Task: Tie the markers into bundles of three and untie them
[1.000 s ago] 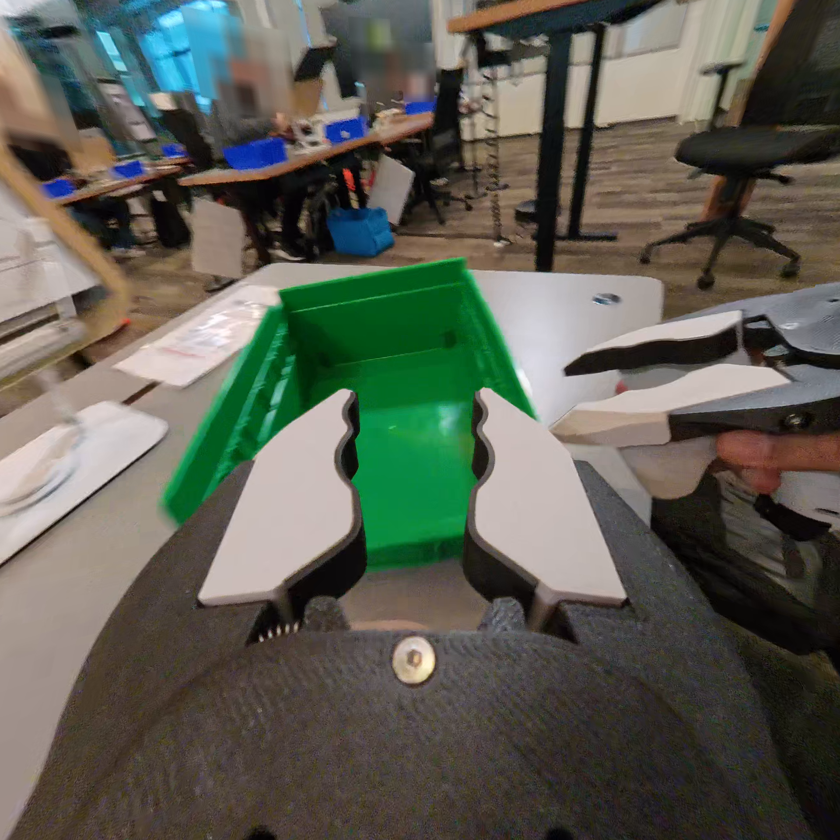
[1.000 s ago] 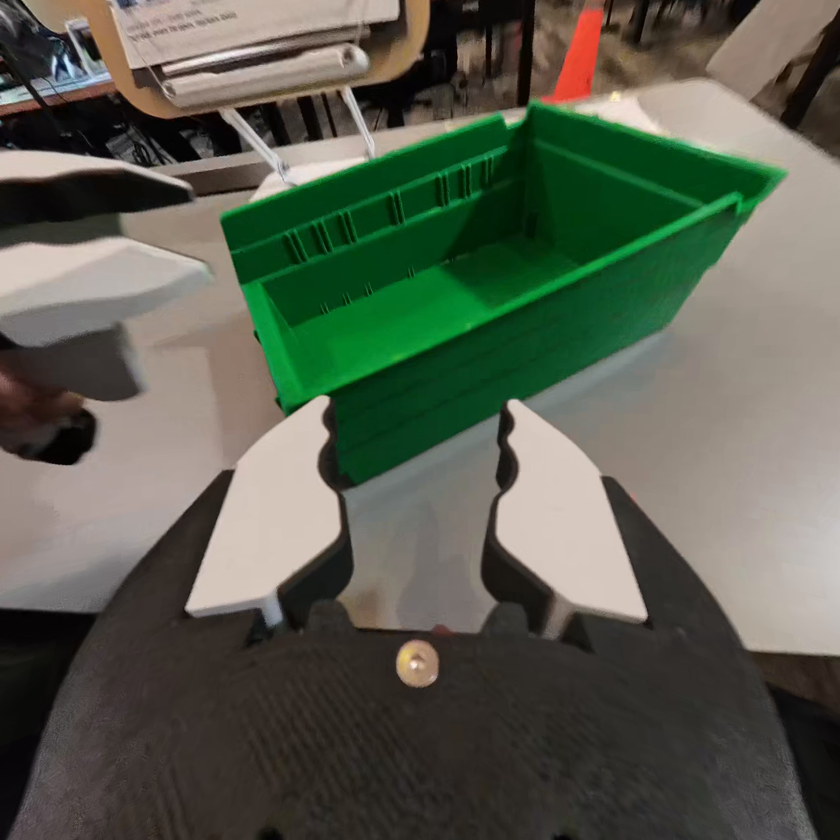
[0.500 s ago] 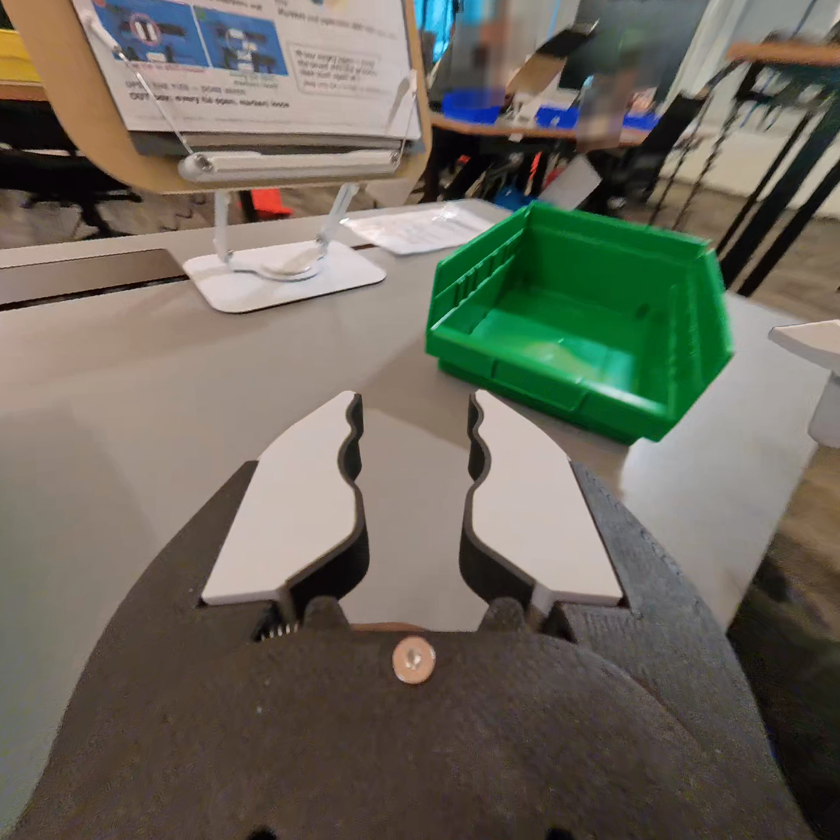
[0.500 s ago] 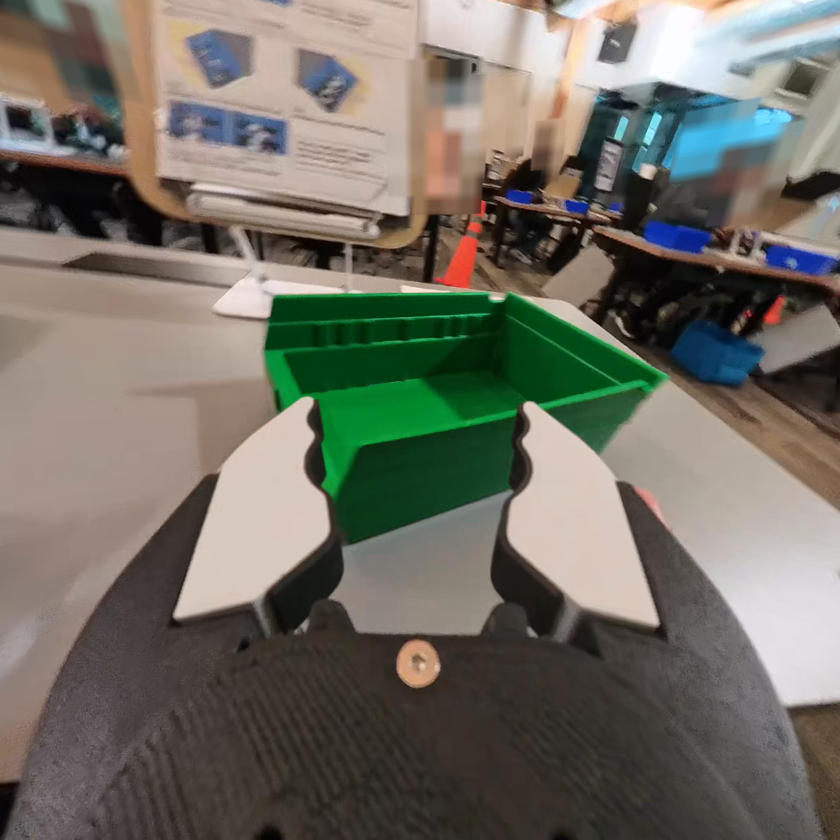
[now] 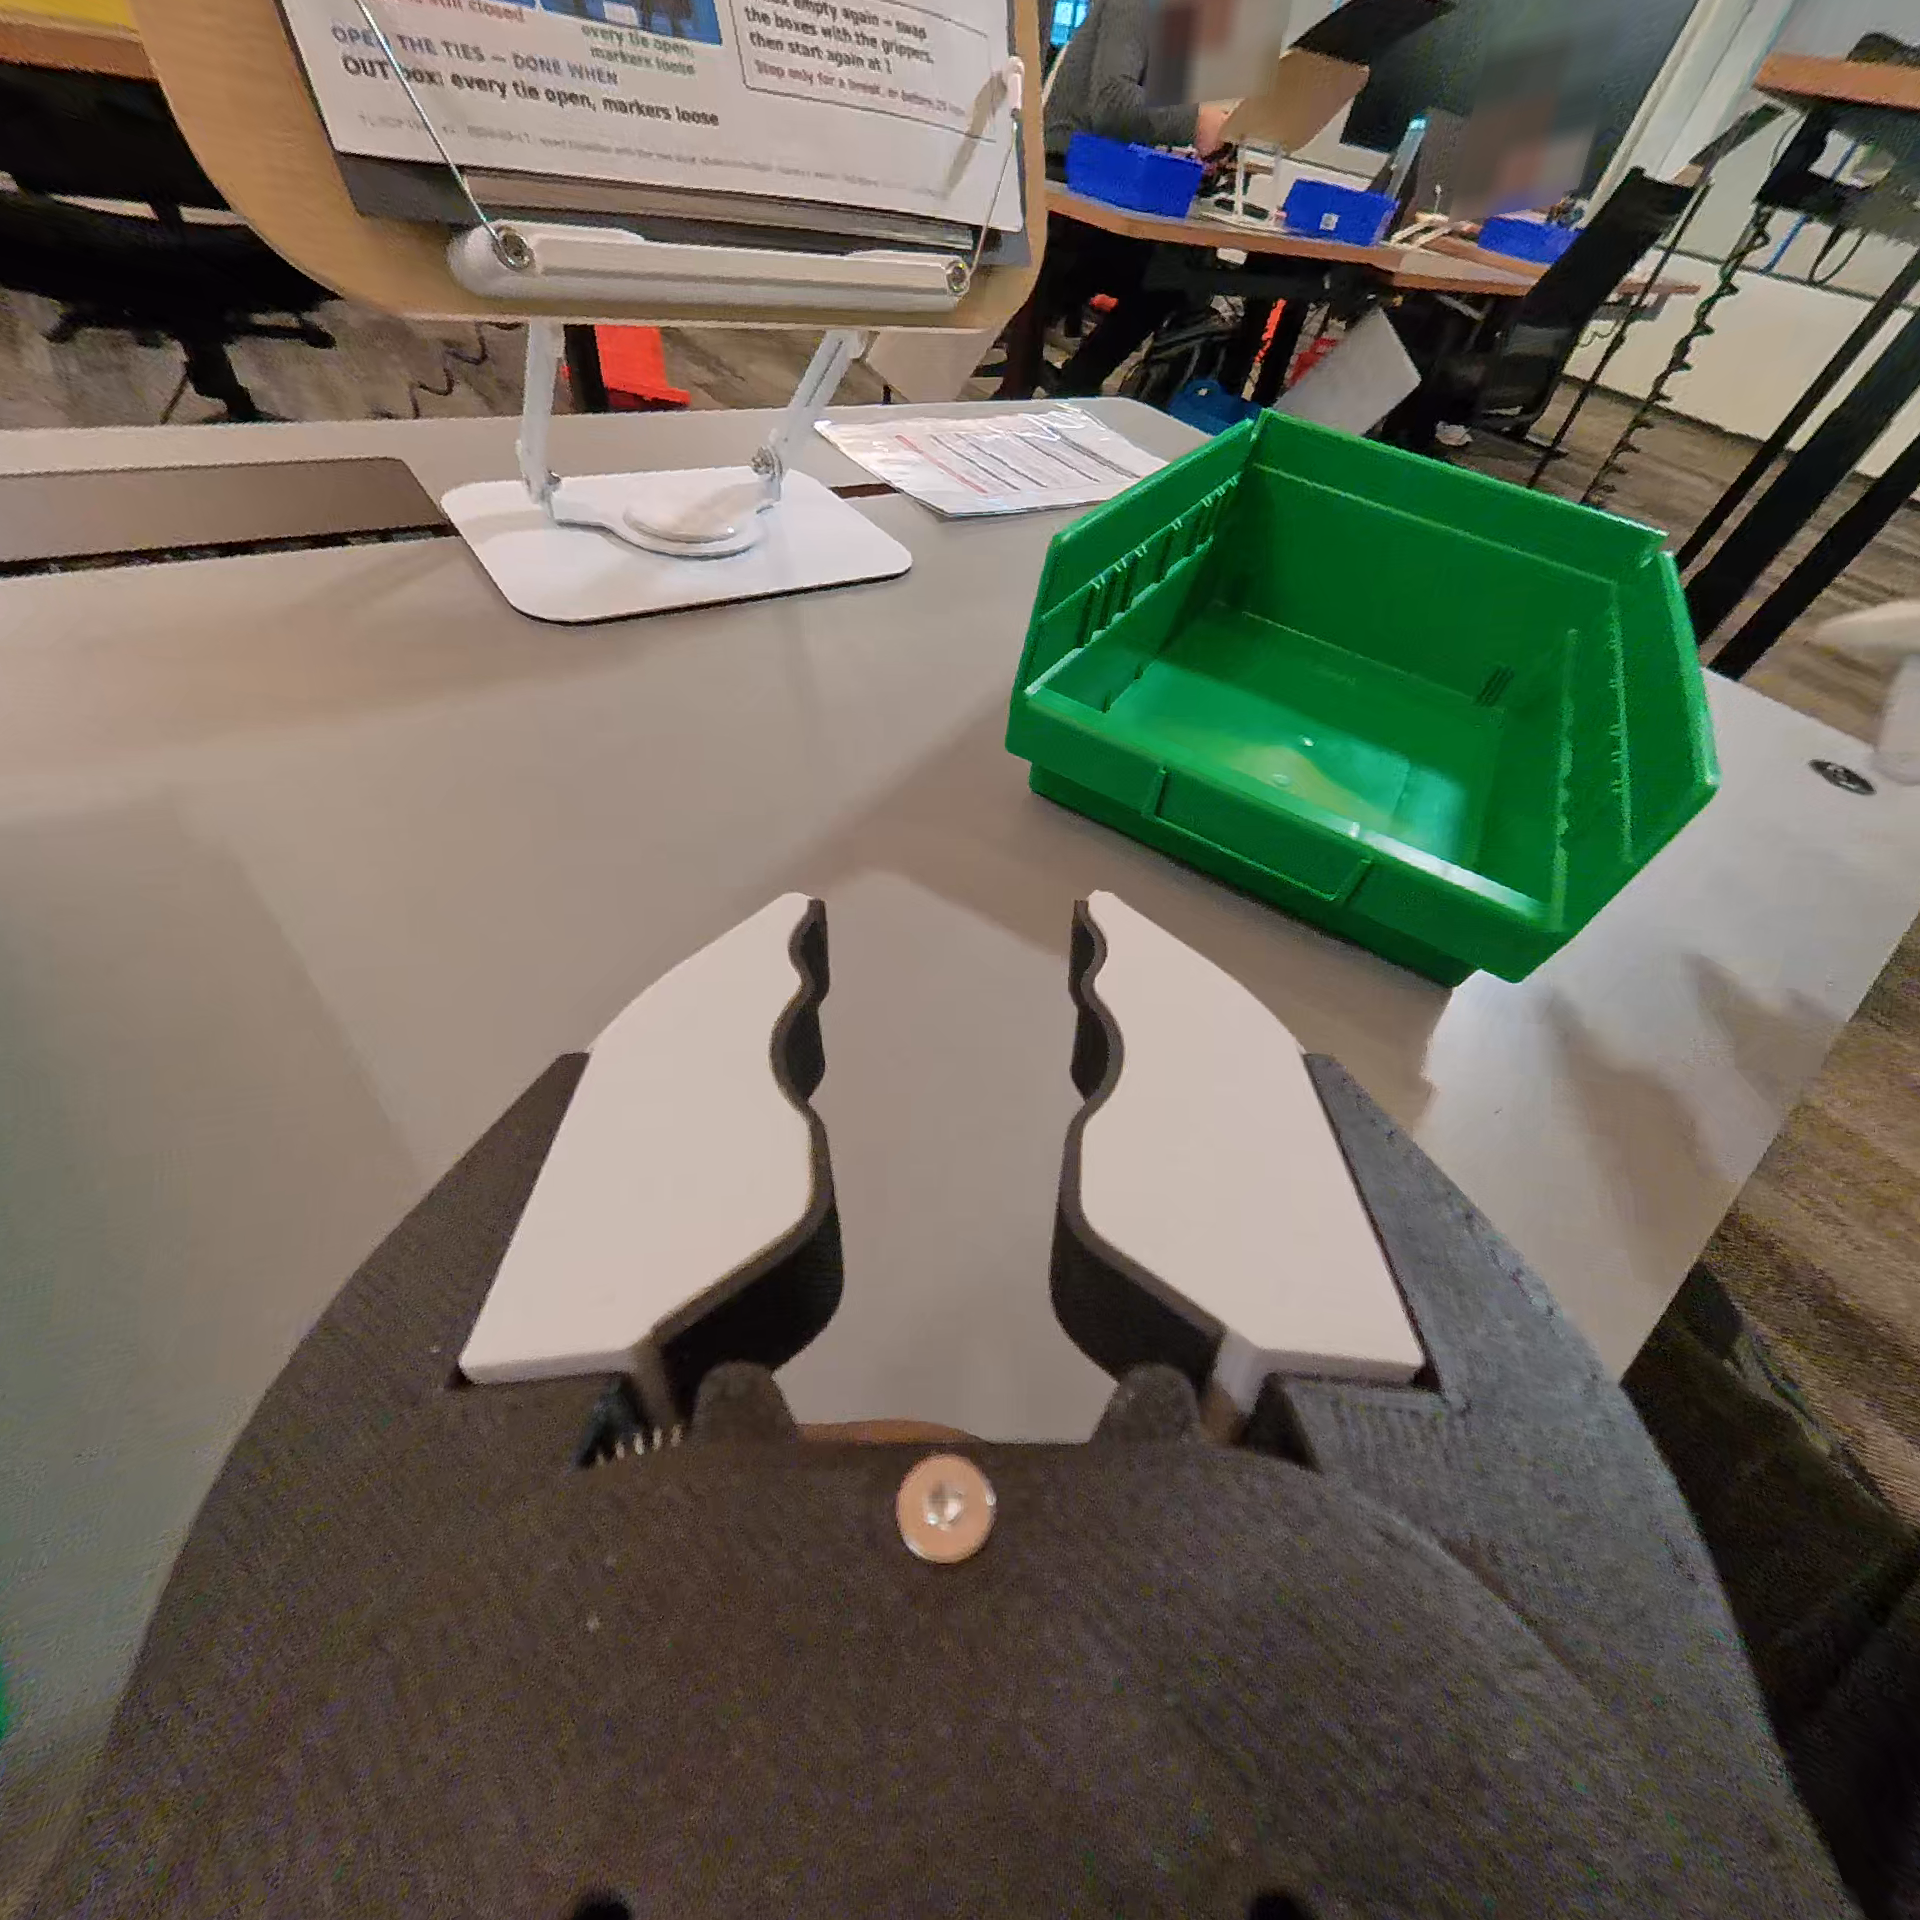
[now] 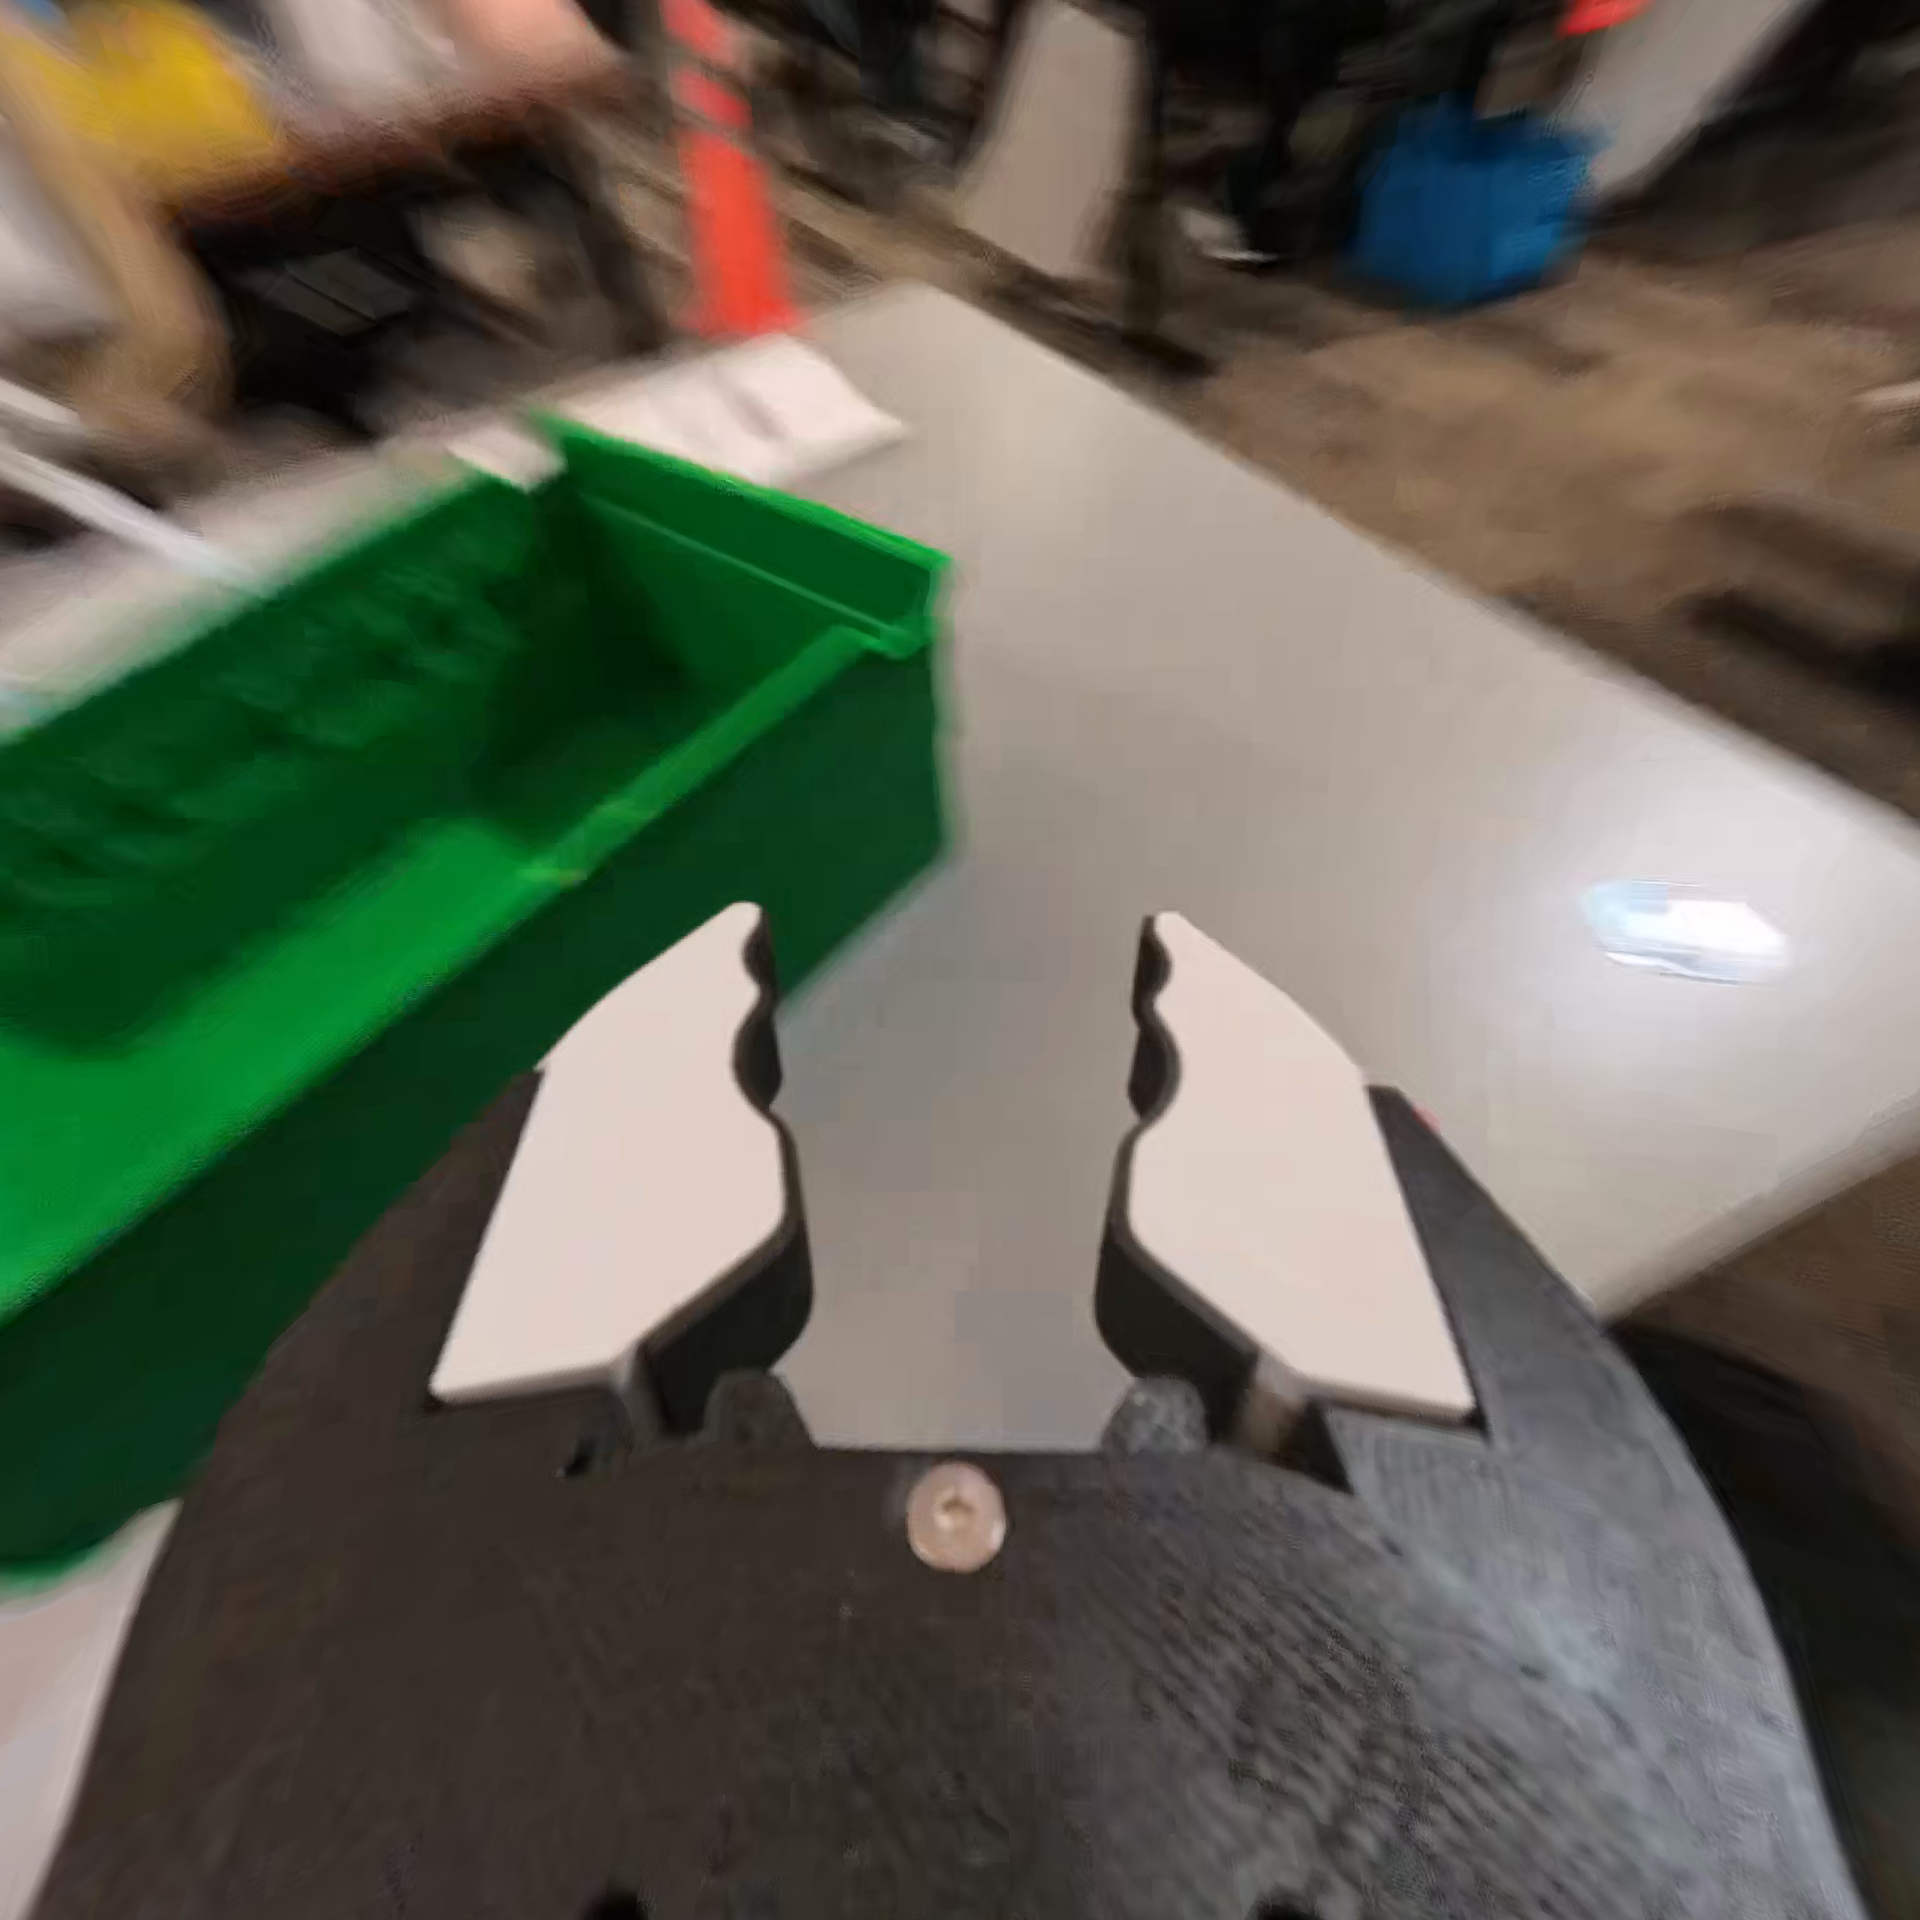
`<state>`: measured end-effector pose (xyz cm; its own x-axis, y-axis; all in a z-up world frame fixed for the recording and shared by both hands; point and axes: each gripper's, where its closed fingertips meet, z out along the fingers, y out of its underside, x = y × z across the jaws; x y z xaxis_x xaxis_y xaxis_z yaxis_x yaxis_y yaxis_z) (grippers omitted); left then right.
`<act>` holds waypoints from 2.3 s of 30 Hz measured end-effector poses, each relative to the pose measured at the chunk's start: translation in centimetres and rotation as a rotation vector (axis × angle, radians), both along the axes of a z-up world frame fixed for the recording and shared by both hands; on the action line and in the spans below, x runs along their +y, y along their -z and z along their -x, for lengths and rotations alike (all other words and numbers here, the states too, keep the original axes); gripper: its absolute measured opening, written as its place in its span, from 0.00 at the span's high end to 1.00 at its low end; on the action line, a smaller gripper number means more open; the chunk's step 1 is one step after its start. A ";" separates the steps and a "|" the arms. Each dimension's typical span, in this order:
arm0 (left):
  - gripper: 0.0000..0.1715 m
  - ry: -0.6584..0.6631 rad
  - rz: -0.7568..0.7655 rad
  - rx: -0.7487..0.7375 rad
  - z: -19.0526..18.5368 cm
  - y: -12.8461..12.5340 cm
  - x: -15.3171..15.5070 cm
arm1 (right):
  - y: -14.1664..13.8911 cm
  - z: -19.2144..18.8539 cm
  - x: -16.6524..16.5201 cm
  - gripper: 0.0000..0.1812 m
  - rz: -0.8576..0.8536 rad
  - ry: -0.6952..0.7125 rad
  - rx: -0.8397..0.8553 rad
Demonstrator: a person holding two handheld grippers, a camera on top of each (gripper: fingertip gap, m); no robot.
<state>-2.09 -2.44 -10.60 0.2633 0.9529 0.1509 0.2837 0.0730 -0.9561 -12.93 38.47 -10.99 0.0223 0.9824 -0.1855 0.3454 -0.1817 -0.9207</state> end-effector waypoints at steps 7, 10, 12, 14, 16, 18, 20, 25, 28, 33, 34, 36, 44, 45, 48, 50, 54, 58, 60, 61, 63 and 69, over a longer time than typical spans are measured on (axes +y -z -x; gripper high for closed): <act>0.73 0.014 0.029 -0.031 0.3 0.8 0.4 | -1.5 -4.7 -14.3 0.49 -0.139 -0.402 0.080; 0.73 0.021 0.049 -0.028 0.2 0.9 0.6 | -0.1 -6.2 -18.2 0.49 -0.208 -0.463 0.075; 0.73 0.029 0.065 -0.034 0.2 1.1 0.7 | 0.3 -5.8 -17.4 0.50 -0.318 -0.400 0.076; 0.73 0.039 0.073 -0.046 0.1 1.3 0.9 | 0.2 -4.6 -15.0 0.42 -0.404 -0.308 0.108; 0.73 0.054 0.071 -0.073 0.0 1.7 1.1 | 0.9 -3.8 -12.8 0.44 -0.273 -0.298 0.038; 0.73 0.061 0.059 -0.094 -0.1 2.0 1.2 | 1.9 -2.6 -9.3 0.50 -0.070 -0.241 -0.060; 0.73 0.063 0.041 -0.107 -0.1 2.1 1.2 | 2.6 -0.9 -5.2 0.55 0.096 -0.174 -0.110; 0.73 0.095 -0.005 -0.139 -0.1 2.4 1.8 | 3.5 2.2 3.9 0.77 0.166 -0.048 -0.153; 0.72 0.109 -0.008 -0.154 -0.2 2.6 2.1 | 2.9 3.0 5.3 0.90 0.114 -0.084 -0.115; 0.73 0.110 0.010 -0.152 -0.3 2.6 2.1 | 3.2 3.3 5.8 0.97 -0.067 -0.188 -0.130; 0.73 0.111 0.011 -0.154 -0.3 2.7 2.1 | 3.2 3.4 6.1 0.97 -0.079 -0.191 -0.129; 0.73 0.116 0.012 -0.160 -0.3 2.8 2.2 | 3.2 3.8 7.4 0.97 -0.105 -0.175 -0.126; 0.72 0.124 0.010 -0.175 -0.3 3.1 2.3 | 3.2 4.1 13.4 0.95 -0.036 -0.024 -0.091; 0.72 0.128 0.011 -0.181 -0.3 3.2 2.4 | 3.2 4.1 13.4 0.95 -0.004 -0.023 -0.089; 0.72 0.130 0.030 -0.194 -0.3 3.5 2.6 | 3.2 4.2 13.6 0.95 -0.008 0.002 -0.109; 0.72 0.129 0.045 -0.190 -0.3 3.5 2.6 | 3.2 4.4 13.9 0.95 -0.063 0.033 -0.107; 0.72 0.132 0.070 -0.191 -0.4 3.7 2.7 | 2.6 4.1 14.2 0.94 -0.097 0.078 -0.108; 0.72 0.130 0.078 -0.189 -0.4 3.7 2.6 | -3.2 3.4 13.5 0.84 -0.081 0.120 0.173; 0.71 0.117 0.082 -0.204 -0.3 4.0 2.5 | -9.6 1.2 9.5 0.82 0.064 0.024 0.523; 0.70 0.108 0.088 -0.218 -0.3 4.3 2.4 | -12.7 -0.7 6.5 0.80 0.107 -0.061 0.694; 0.66 0.088 0.100 -0.239 -0.1 4.7 2.2 | -15.5 -3.5 -0.2 0.93 0.107 -0.184 0.850; 0.63 -0.019 0.197 -0.224 0.0 4.6 0.2 | -8.7 -5.0 -21.8 0.85 0.182 -0.670 0.544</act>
<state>-2.11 -2.24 -15.18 0.2265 0.9739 0.0150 0.4896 -0.1006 -0.8661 -7.91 16.67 -2.26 -0.6851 0.7112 -0.1574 -0.0457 -0.2576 -0.9652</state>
